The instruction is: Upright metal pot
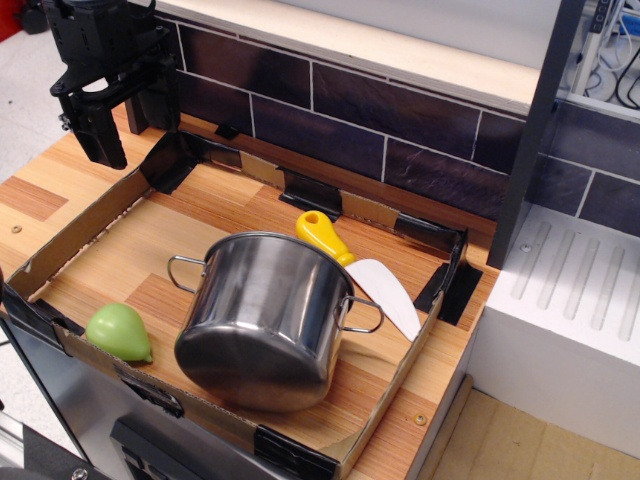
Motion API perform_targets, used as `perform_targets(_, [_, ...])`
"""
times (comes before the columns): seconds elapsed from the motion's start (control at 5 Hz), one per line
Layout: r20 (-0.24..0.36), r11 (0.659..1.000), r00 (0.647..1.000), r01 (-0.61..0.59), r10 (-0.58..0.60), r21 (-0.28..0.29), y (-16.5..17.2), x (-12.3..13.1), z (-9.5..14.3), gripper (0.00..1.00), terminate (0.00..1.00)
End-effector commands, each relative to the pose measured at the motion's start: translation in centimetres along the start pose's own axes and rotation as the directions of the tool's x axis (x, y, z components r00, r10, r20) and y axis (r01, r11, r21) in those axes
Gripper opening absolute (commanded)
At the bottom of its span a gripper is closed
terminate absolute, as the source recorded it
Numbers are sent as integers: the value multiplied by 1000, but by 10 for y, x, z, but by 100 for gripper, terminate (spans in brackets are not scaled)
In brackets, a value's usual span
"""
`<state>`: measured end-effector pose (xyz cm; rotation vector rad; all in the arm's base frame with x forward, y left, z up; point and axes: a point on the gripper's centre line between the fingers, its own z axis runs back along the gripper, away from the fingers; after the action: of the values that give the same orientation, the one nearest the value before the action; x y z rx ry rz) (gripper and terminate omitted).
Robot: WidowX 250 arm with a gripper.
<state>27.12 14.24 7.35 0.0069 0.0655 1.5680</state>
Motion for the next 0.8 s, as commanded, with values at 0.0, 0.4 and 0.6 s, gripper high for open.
perform_targets(0.0, [0,1000,1000,0,0,0,0,0,0,100,0])
perform_targets(0.4, [-94,994,992,90,-85,57,14,-33,19,100,0])
perform_targets(0.6, [-170,988,981,112,-94,103,23,-51,24,100,0])
